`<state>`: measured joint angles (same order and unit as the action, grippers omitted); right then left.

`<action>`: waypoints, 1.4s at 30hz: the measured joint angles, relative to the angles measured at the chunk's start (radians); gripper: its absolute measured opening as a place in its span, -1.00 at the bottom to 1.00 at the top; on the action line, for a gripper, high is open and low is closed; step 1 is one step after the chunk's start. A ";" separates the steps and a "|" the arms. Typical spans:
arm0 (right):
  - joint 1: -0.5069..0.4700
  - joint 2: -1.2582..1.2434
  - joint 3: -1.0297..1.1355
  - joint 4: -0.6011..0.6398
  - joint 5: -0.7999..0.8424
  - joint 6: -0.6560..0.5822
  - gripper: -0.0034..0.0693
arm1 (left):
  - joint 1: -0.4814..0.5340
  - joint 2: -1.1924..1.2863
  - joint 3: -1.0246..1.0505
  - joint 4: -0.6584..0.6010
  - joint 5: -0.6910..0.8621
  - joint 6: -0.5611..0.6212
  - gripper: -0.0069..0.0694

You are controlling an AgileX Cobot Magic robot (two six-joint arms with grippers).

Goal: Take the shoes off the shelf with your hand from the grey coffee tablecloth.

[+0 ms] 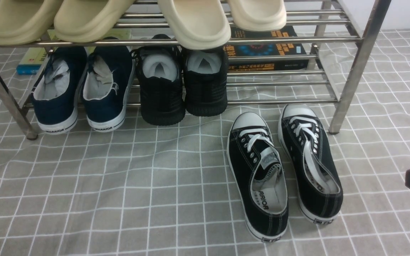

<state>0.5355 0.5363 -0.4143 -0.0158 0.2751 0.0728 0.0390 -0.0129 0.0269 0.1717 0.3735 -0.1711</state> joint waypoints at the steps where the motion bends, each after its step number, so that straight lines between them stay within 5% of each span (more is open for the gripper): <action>1: 0.000 0.000 0.001 -0.001 0.000 0.000 -0.91 | 0.000 0.000 0.000 0.000 0.001 0.000 -0.19; 9: -0.043 -0.104 0.129 0.001 -0.008 -0.021 -0.90 | 0.000 0.000 0.000 0.000 0.001 0.000 -0.19; 17: -0.370 -0.365 0.327 0.059 0.001 -0.030 -0.87 | 0.000 0.000 0.000 0.001 0.001 0.000 -0.19; 24: -0.530 -0.524 0.424 0.064 0.004 -0.030 -0.86 | 0.000 0.000 0.000 0.001 0.001 0.000 -0.19; 42: -0.514 -0.547 0.429 0.056 0.112 -0.030 -0.81 | 0.000 0.000 0.000 0.004 0.002 0.000 -0.19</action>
<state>0.0220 -0.0104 0.0147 0.0402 0.3875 0.0432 0.0390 -0.0129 0.0269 0.1756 0.3755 -0.1711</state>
